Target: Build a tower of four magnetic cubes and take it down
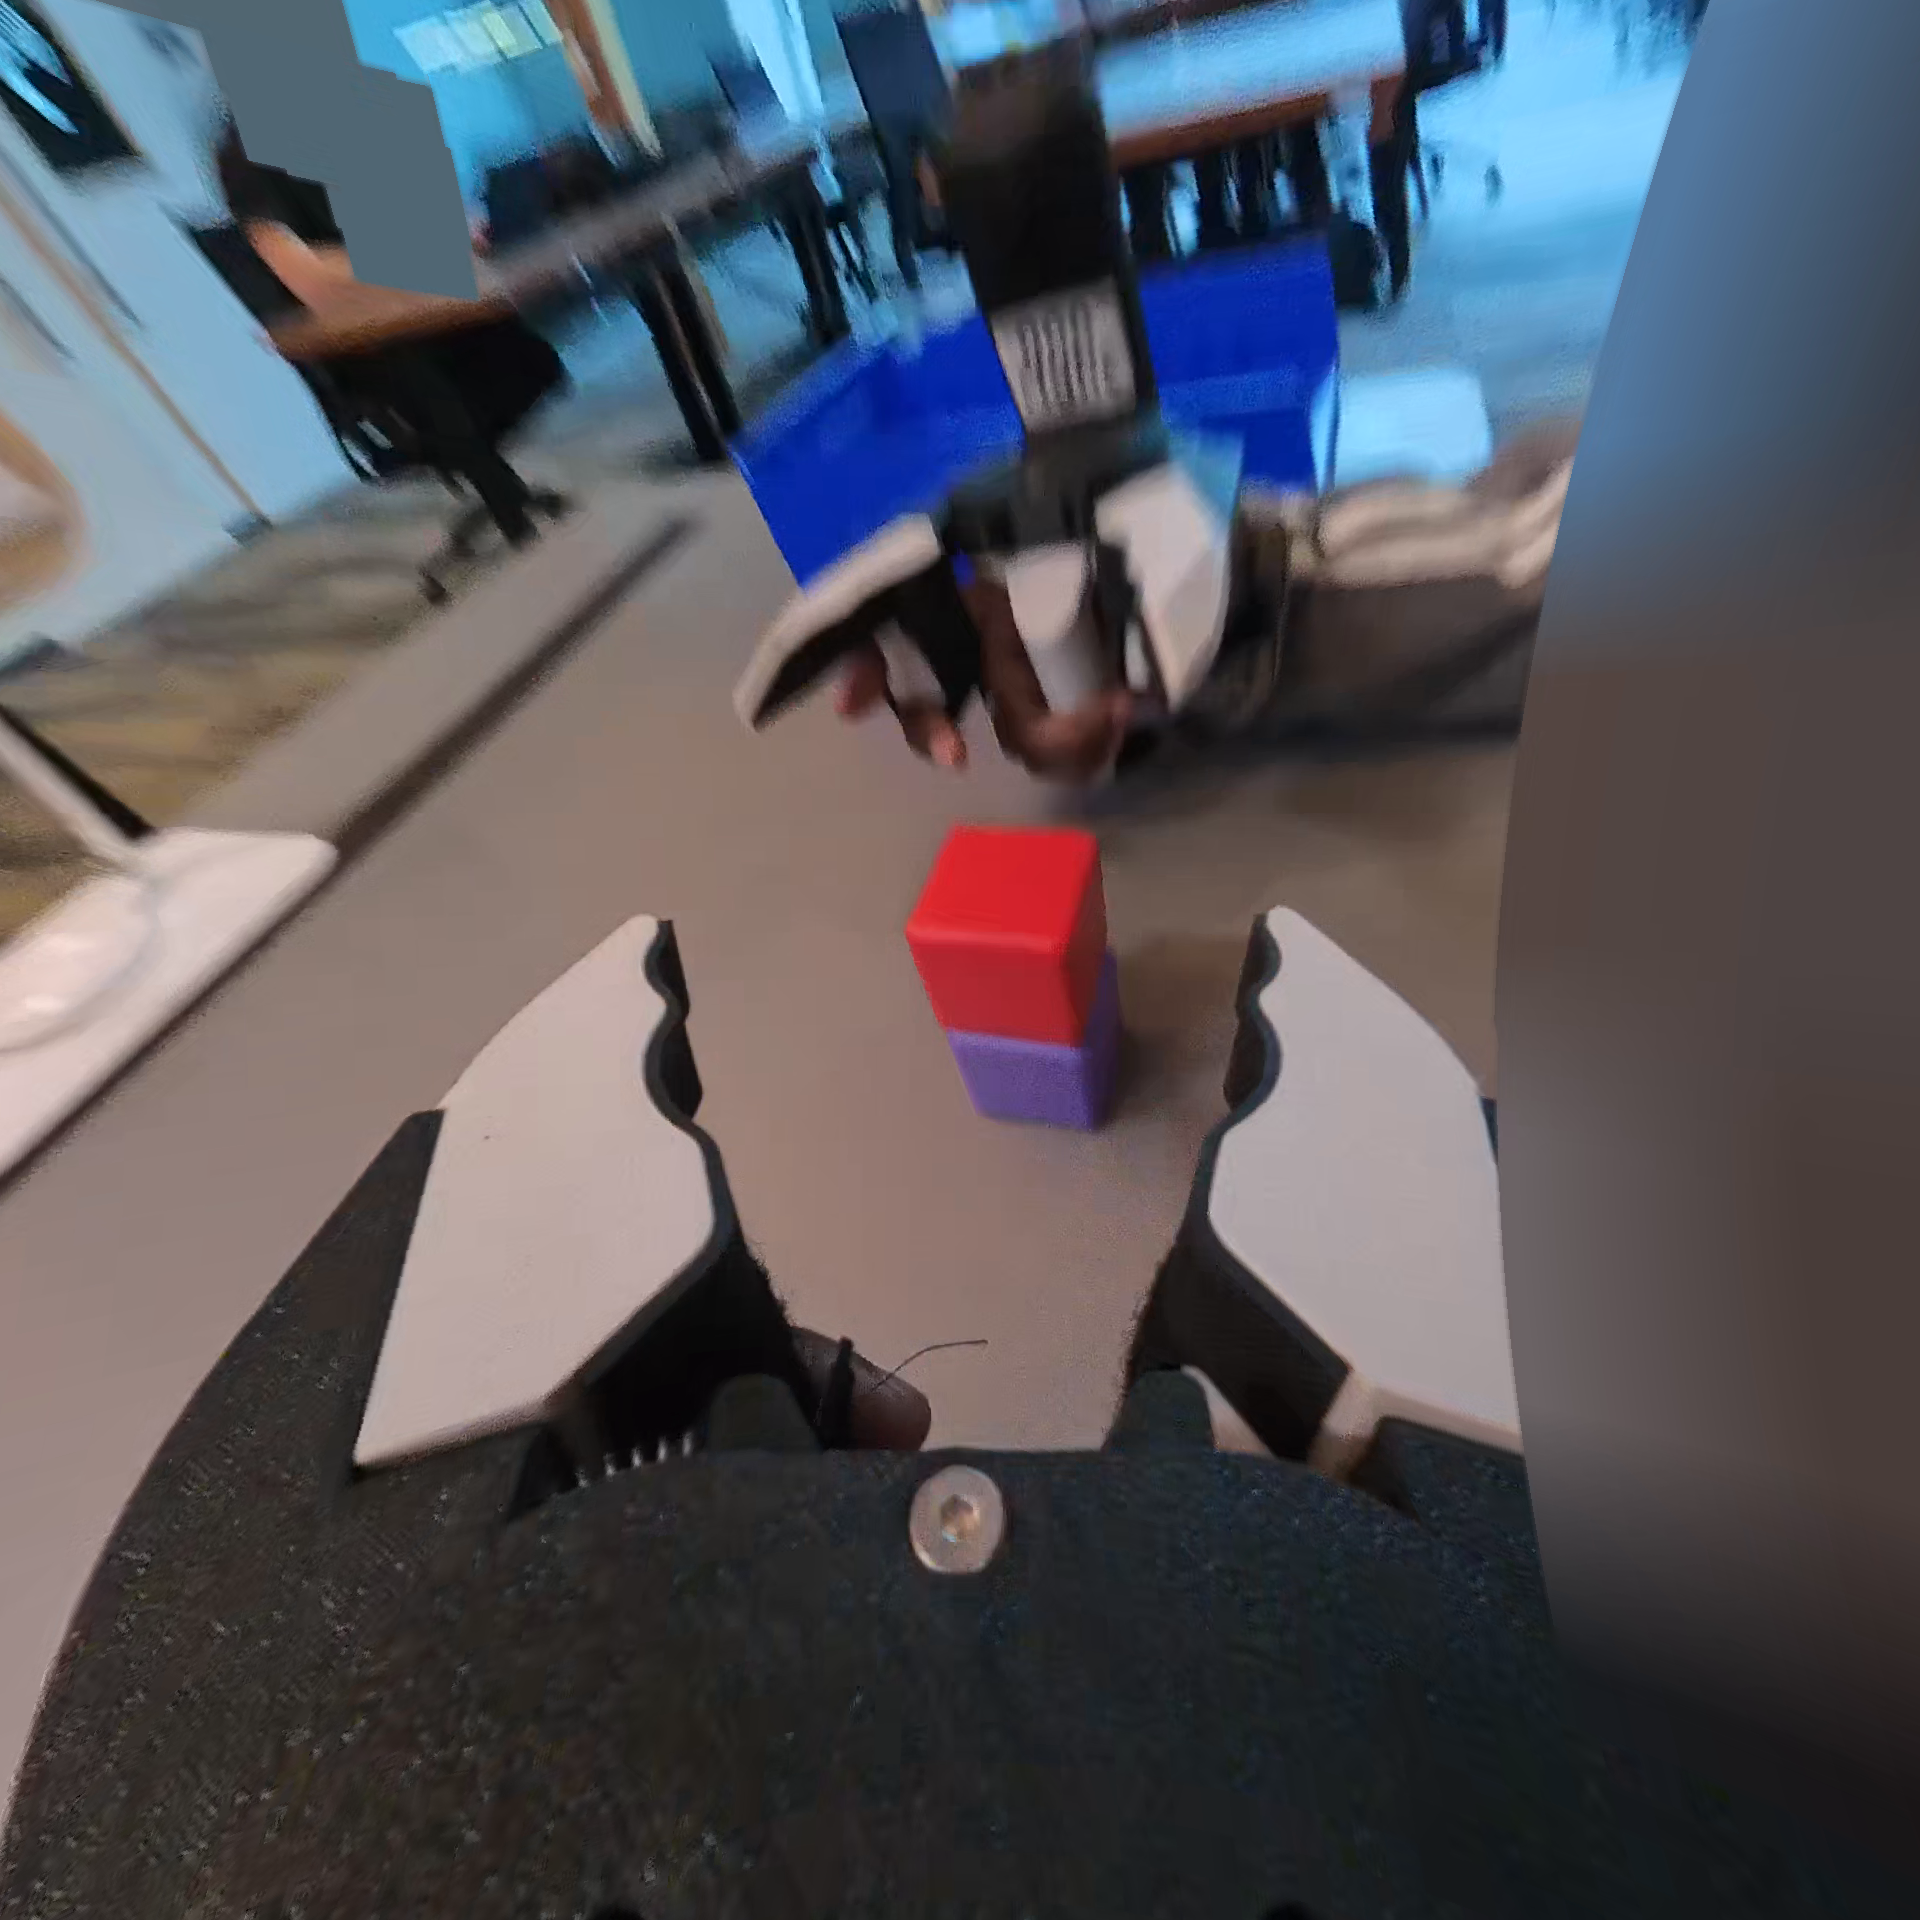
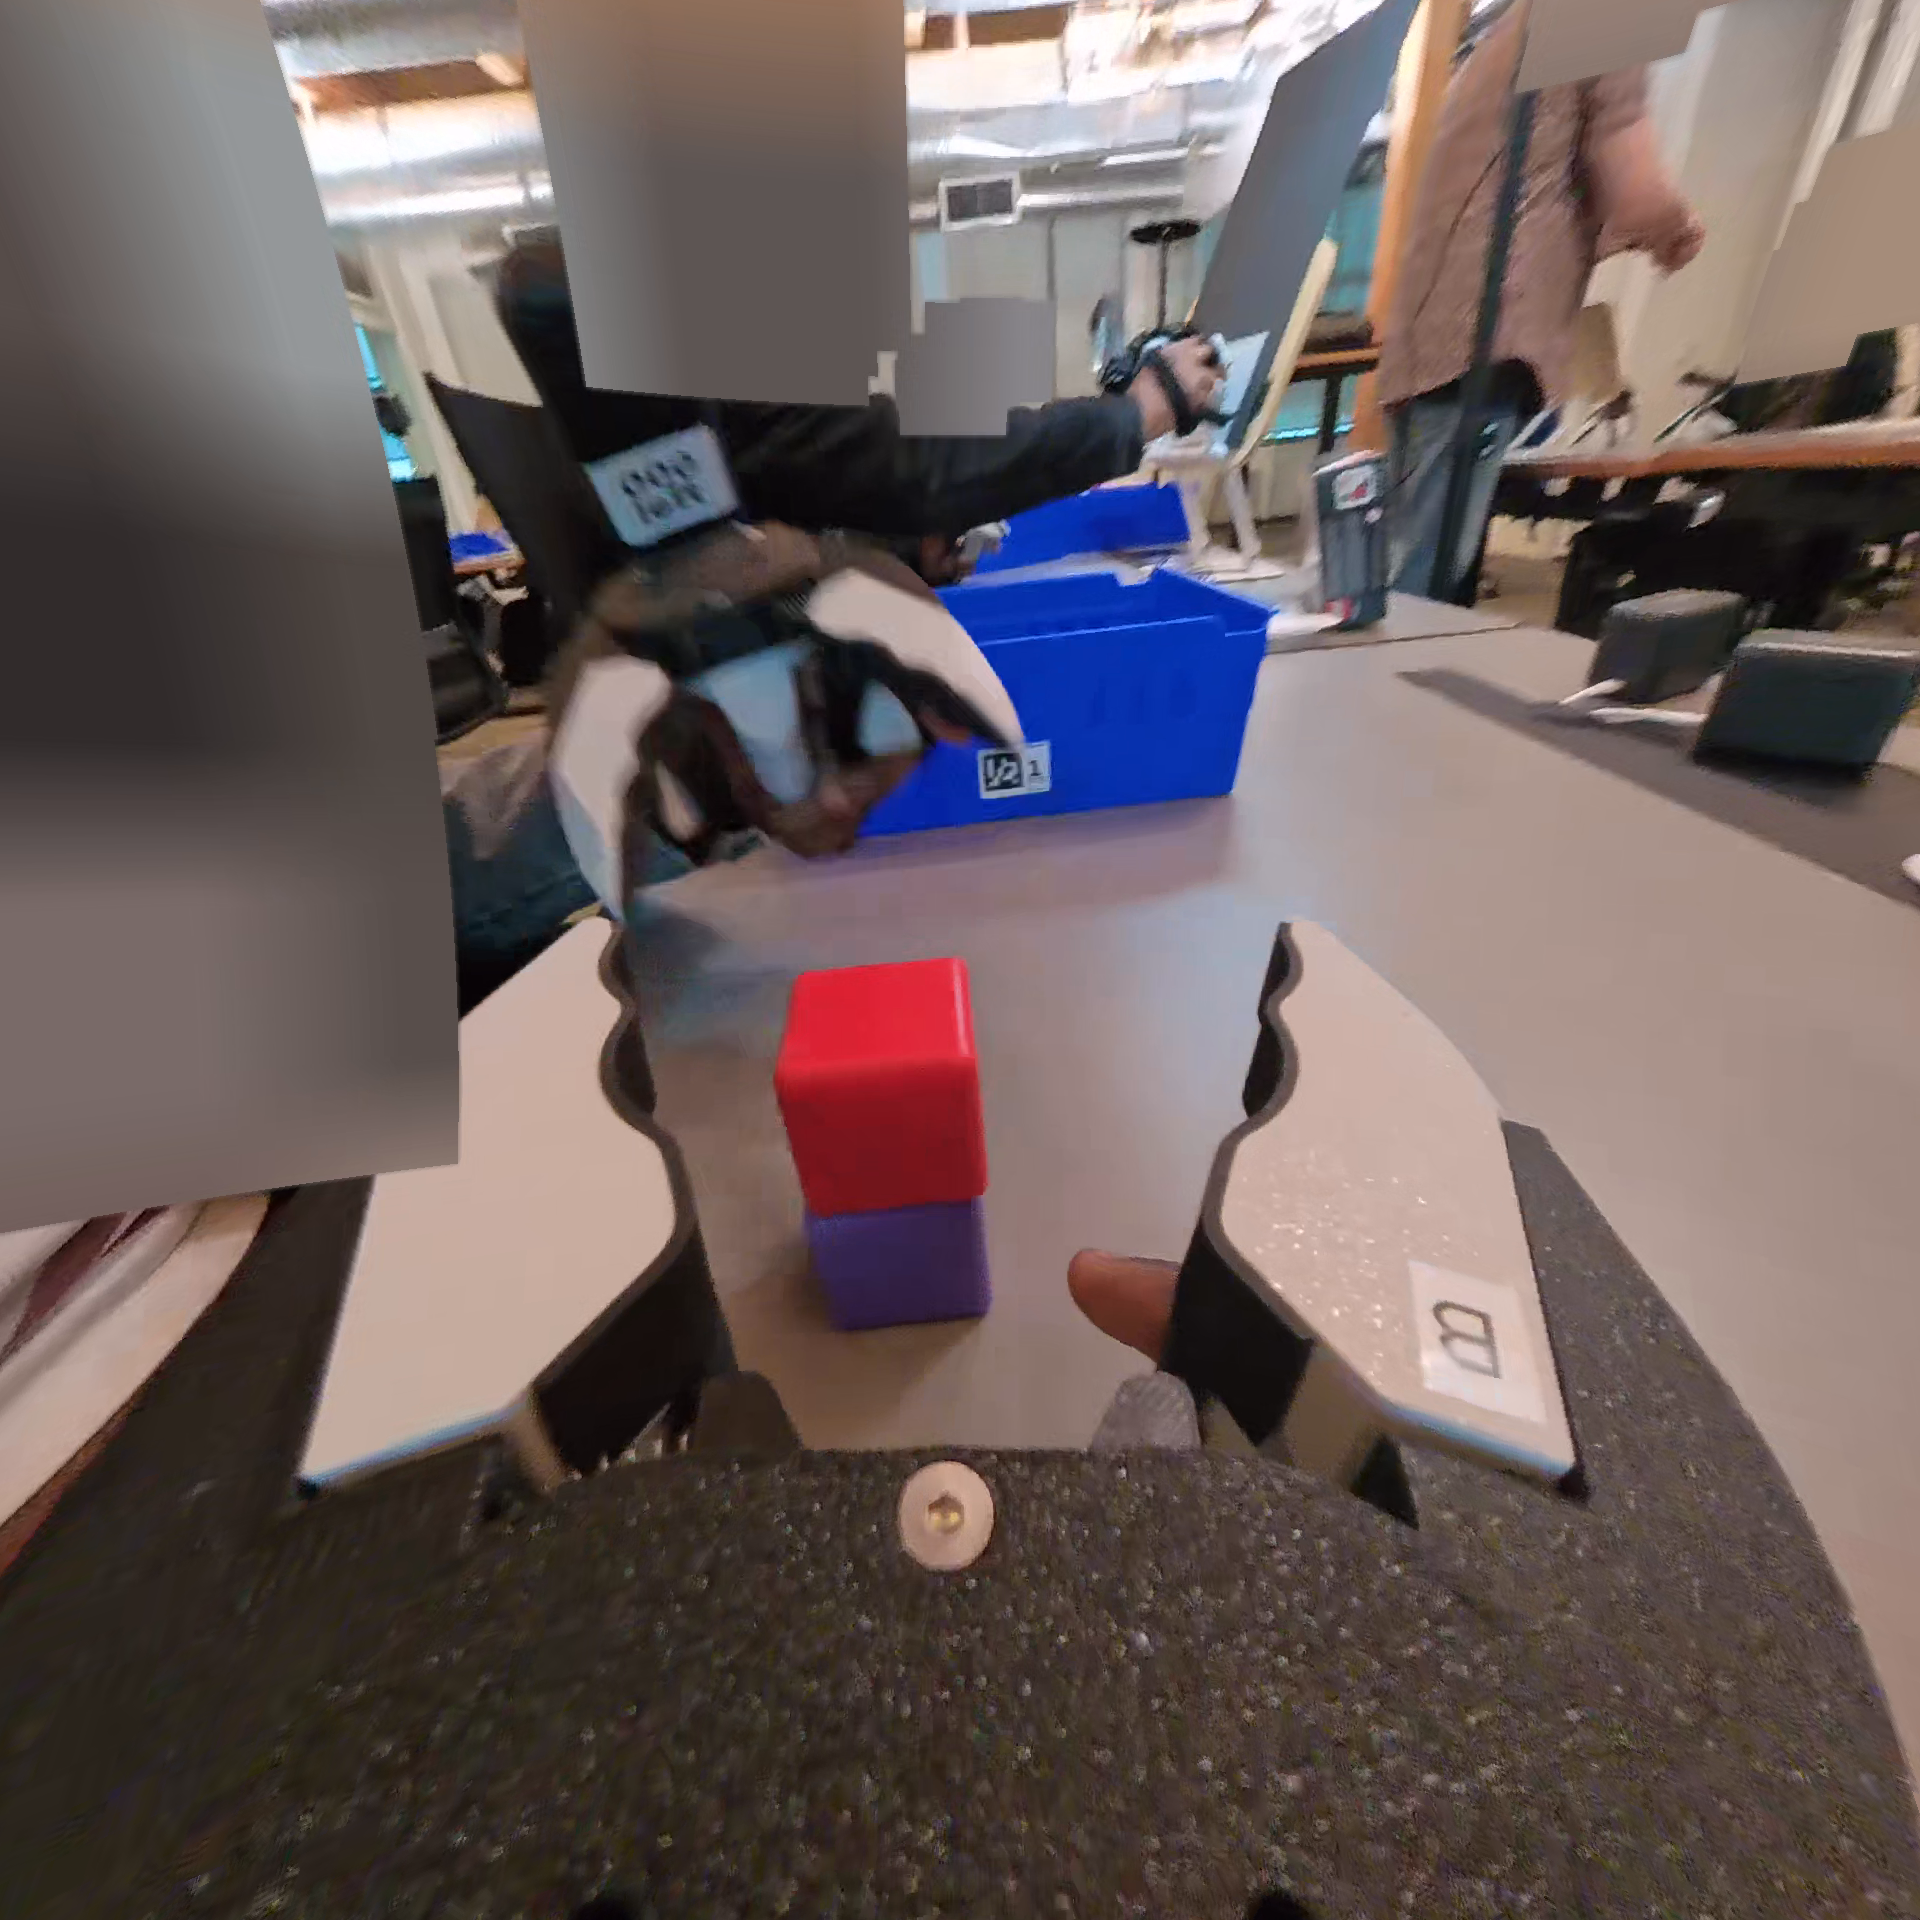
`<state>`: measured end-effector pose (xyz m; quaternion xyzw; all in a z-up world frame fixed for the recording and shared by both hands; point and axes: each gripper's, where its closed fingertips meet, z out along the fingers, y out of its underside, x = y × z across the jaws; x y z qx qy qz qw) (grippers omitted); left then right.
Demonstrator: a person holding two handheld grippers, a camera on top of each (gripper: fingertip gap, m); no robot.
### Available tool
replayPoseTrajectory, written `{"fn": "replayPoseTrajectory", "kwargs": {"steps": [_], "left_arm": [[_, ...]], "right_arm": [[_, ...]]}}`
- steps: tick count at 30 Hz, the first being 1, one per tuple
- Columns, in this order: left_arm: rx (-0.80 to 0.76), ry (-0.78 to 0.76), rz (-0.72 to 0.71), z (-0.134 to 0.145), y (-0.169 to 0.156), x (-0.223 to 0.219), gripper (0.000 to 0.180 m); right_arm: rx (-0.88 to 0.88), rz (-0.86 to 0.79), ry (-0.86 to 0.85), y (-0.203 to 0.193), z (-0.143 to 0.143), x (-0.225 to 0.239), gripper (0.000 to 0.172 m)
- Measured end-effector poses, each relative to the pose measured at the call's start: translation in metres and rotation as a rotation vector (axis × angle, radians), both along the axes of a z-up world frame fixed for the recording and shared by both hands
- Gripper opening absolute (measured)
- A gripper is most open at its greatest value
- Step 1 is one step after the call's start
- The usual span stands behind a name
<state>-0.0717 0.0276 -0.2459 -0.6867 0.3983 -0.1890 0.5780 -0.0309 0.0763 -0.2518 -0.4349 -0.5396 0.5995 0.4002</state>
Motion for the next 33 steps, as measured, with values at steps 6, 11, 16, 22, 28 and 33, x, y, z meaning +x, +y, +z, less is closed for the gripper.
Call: {"fn": "replayPoseTrajectory", "kwargs": {"steps": [6, 11, 16, 22, 28, 33], "left_arm": [[0.179, -0.092, 0.219, 0.115, -0.063, -0.113, 0.081], [-0.082, 0.261, 0.284, 0.053, -0.064, -0.239, 0.077], [-0.343, 0.340, 0.245, -0.028, -0.033, -0.296, 0.074], [-0.429, 0.464, 0.165, -0.084, -0.009, -0.302, 0.078], [-0.508, 0.497, 0.251, -0.096, -0.011, -0.318, 0.050], [-0.006, 0.007, 0.449, 0.042, -0.004, -0.298, 0.050]], "right_arm": [[0.005, -0.027, 0.010, 0.007, 0.000, 0.003, 0.116], [0.008, -0.020, 0.011, 0.005, 0.000, 0.002, 0.115], [0.008, -0.023, 0.015, 0.006, 0.000, 0.003, 0.112], [0.001, -0.025, 0.017, 0.008, 0.000, 0.004, 0.110], [0.006, -0.021, 0.020, 0.006, 0.002, 0.004, 0.108], [0.006, -0.013, 0.067, 0.002, 0.013, 0.004, 0.103]]}}
